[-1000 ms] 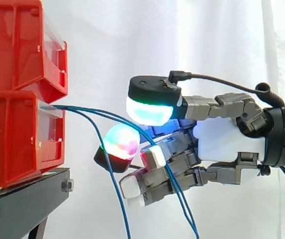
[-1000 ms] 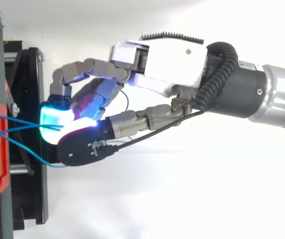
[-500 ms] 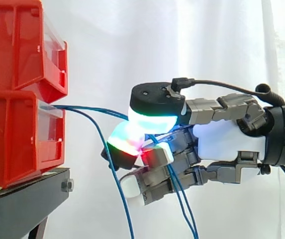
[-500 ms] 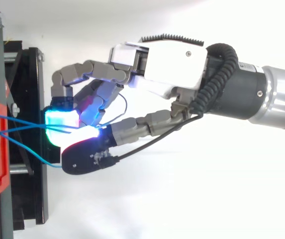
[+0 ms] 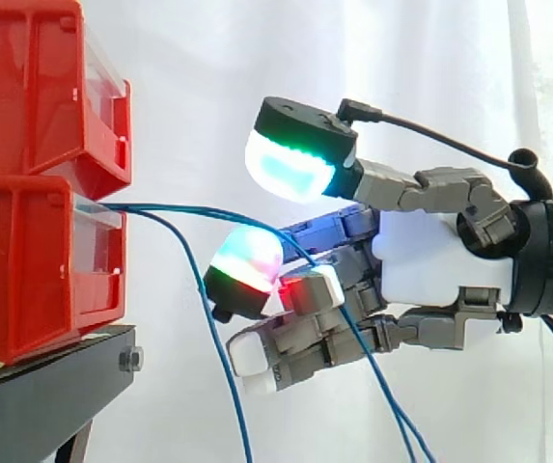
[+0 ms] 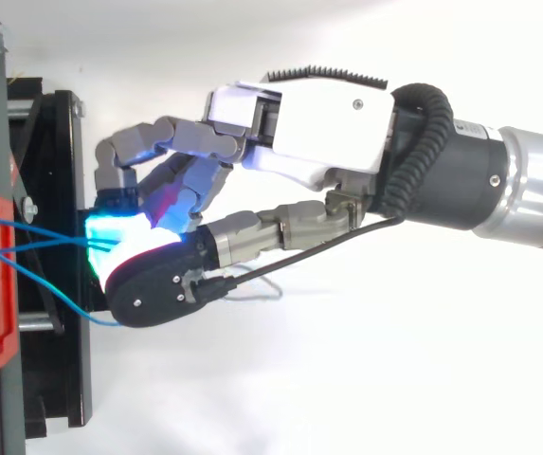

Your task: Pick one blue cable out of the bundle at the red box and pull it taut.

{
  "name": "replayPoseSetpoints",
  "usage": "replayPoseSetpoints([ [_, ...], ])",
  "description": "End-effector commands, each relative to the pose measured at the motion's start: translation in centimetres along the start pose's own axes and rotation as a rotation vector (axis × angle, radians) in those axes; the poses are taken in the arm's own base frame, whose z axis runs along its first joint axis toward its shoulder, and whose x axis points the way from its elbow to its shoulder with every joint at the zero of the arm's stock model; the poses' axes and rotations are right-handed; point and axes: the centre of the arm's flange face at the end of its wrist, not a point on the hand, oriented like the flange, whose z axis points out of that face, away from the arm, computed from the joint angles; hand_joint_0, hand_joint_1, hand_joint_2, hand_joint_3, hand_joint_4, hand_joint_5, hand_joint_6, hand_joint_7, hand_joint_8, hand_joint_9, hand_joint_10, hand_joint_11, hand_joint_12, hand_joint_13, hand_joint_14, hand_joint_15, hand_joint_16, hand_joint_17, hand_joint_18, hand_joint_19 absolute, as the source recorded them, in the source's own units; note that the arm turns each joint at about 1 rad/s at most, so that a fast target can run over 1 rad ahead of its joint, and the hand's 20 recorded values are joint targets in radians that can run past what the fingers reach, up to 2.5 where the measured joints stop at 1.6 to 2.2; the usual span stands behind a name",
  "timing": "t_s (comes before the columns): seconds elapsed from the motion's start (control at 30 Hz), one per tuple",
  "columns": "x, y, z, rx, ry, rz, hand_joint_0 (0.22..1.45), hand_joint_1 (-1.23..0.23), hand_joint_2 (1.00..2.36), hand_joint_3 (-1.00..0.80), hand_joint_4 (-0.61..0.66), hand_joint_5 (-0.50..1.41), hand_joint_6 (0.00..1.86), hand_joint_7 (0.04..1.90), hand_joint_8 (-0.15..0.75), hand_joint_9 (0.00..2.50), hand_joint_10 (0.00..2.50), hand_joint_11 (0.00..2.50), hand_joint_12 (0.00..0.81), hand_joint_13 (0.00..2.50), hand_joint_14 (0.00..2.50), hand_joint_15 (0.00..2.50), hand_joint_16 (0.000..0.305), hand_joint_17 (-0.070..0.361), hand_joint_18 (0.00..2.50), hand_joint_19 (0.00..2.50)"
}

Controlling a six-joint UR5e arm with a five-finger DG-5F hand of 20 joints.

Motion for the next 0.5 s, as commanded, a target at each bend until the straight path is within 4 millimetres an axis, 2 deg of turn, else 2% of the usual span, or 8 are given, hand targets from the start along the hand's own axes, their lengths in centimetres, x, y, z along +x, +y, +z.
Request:
replayPoseSetpoints([
  [0.0,0.03,-0.02,0.02,0.0,0.0,-0.001,0.63,-0.53,1.01,-0.31,0.4,-0.02,0.5,1.35,0.347,1.25,0.02,0.93,0.374,0.7,0.02,0.42,0.051,0.116,0.62,0.49],
  [0.07,0.14,-0.01,0.01,0.0,0.002,-0.001,0.63,-0.57,1.02,-0.26,0.4,-0.02,0.5,1.33,0.352,1.27,0.02,0.93,0.375,0.72,0.02,0.42,0.051,0.116,0.63,0.49],
  [0.23,0.12,0.11,0.01,-0.002,0.001,0.0,0.63,-0.69,1.02,-0.14,0.38,-0.02,0.5,1.4,0.367,1.31,0.02,1.03,0.384,0.74,0.02,0.43,0.052,0.118,0.67,0.46],
  [0.47,0.12,0.11,0.01,-0.002,0.001,-0.002,0.62,-0.78,1.02,-0.04,0.34,-0.01,0.5,1.44,0.385,1.32,0.02,1.1,0.406,0.76,0.02,0.42,0.057,0.129,0.72,0.42],
])
